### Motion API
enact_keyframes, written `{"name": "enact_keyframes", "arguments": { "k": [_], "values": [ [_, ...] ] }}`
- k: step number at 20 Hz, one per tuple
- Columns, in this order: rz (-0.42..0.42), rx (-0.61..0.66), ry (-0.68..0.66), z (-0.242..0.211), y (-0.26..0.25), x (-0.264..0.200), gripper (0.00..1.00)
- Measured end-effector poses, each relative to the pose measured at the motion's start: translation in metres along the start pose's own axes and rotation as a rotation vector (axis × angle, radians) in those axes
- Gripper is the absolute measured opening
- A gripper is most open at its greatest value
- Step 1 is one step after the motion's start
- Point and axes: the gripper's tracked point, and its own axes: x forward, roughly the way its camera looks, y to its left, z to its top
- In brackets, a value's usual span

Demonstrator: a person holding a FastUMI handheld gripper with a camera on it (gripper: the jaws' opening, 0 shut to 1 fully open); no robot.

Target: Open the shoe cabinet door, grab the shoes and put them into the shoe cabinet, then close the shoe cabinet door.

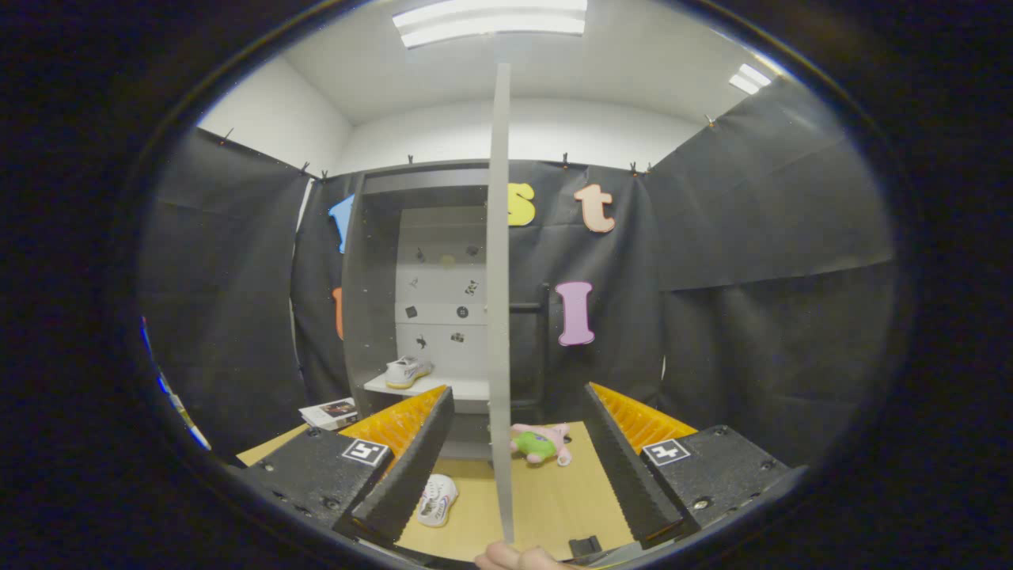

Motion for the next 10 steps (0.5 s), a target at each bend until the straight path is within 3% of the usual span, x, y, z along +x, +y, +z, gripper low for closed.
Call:
{"name": "enact_keyframes", "arguments": {
  "k": [10],
  "values": [
    [0.125, 0.017, 0.1, -0.106, 0.098, 0.021, 1.0]
  ]
}}
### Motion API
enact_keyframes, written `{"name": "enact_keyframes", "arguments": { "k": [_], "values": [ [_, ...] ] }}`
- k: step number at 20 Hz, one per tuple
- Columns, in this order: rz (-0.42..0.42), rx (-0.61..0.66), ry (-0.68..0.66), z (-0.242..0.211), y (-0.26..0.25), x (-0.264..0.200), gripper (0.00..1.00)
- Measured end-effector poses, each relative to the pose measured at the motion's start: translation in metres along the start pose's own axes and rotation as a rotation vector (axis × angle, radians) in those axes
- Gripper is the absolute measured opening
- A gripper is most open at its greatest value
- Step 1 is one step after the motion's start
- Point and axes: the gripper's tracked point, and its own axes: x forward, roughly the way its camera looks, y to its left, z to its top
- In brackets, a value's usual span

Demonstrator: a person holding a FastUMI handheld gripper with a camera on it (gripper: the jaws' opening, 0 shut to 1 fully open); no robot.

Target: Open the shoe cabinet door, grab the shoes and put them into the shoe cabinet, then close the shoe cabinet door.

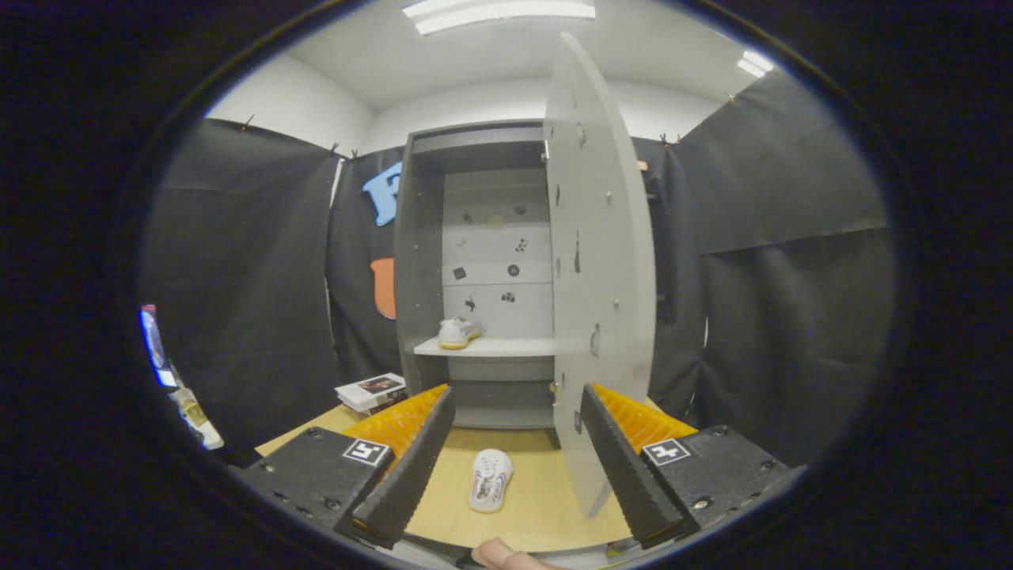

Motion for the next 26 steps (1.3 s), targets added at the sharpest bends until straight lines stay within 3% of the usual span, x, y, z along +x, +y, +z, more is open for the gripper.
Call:
{"name": "enact_keyframes", "arguments": {
  "k": [11, 18, 23, 26],
  "values": [
    [0.14, 0.052, 0.277, -0.167, 0.072, 0.11, 1.0],
    [0.091, 0.078, 0.448, -0.257, 0.075, 0.182, 0.99],
    [0.08, 0.136, 0.56, -0.309, 0.083, 0.205, 0.9],
    [0.036, 0.109, 0.534, -0.313, 0.079, 0.214, 0.84]
  ]
}}
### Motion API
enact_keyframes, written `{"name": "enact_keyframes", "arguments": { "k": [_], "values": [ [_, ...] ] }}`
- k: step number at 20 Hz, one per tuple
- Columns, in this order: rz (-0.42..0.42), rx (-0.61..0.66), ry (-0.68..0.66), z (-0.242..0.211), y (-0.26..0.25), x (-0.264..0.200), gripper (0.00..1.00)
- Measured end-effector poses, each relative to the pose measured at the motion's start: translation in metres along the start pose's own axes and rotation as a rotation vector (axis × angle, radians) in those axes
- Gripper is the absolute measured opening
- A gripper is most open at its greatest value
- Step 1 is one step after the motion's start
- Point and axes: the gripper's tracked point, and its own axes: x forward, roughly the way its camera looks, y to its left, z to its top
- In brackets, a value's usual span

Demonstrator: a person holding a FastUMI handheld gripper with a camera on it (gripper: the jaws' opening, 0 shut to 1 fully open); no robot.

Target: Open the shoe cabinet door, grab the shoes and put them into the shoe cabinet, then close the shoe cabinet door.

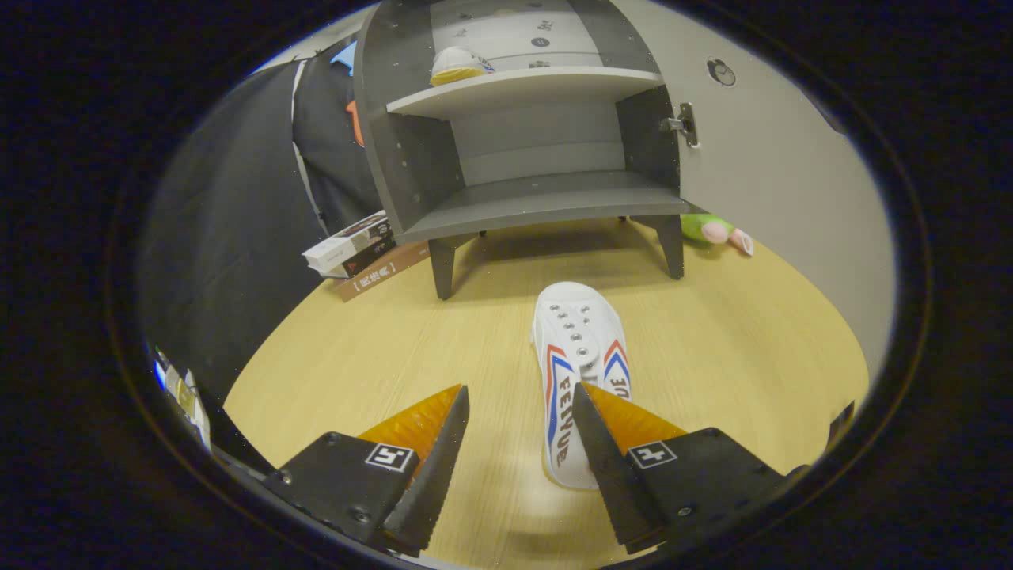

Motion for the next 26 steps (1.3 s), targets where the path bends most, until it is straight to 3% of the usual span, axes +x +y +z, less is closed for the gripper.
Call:
{"name": "enact_keyframes", "arguments": {
  "k": [6, 10, 13, 17, 20, 22, 26],
  "values": [
    [-0.055, -0.019, -0.071, 0.016, -0.013, -0.005, 0.8],
    [-0.042, 0.009, 0.032, -0.007, -0.013, 0.011, 0.8],
    [-0.066, 0.043, 0.004, -0.005, -0.017, 0.025, 0.78],
    [-0.139, 0.114, -0.038, 0.001, -0.031, 0.06, 0.33],
    [-0.108, 0.126, -0.093, 0.011, -0.029, 0.077, 0.28],
    [-0.075, 0.14, -0.109, 0.02, -0.026, 0.083, 0.13],
    [-0.127, 0.032, -0.184, 0.032, -0.035, 0.065, 0.07]
  ]
}}
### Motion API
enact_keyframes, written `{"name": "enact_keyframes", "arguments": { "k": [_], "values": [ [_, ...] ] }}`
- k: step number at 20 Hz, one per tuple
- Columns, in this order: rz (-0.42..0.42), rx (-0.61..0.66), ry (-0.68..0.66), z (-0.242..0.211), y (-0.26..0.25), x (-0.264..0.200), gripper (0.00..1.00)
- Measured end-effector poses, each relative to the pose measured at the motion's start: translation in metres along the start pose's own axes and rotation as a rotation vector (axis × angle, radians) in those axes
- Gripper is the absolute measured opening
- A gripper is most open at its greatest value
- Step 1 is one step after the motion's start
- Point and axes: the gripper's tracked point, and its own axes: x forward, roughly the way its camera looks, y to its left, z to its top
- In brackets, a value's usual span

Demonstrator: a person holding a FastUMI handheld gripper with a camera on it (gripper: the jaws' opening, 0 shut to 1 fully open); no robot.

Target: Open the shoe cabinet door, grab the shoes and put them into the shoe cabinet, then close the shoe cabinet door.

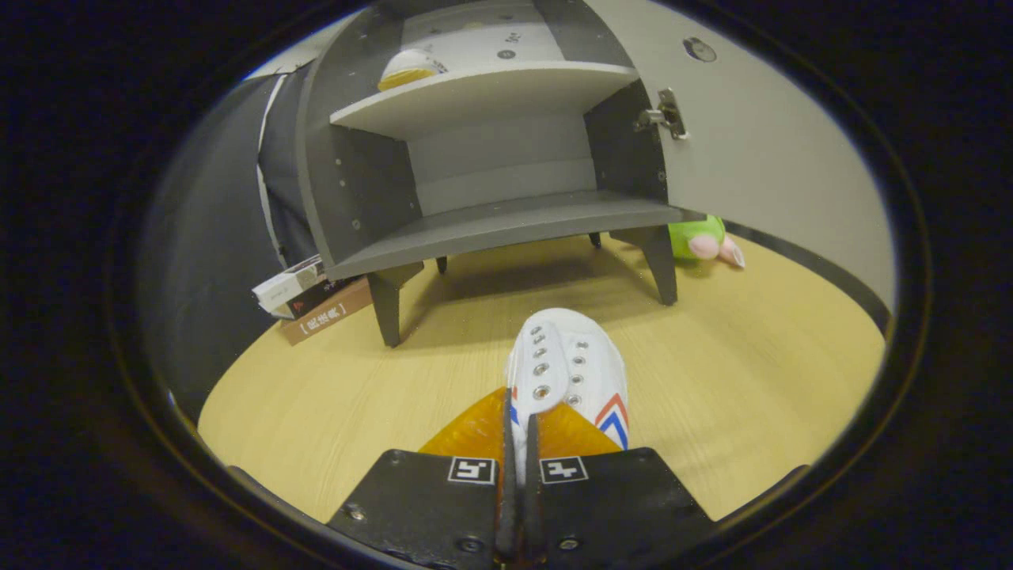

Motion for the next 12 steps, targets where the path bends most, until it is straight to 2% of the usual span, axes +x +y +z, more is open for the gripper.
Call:
{"name": "enact_keyframes", "arguments": {
  "k": [4, 12],
  "values": [
    [0.034, -0.019, -0.067, 0.033, 0.005, -0.034, 0.07],
    [0.083, -0.068, -0.217, 0.141, 0.021, -0.123, 0.07]
  ]
}}
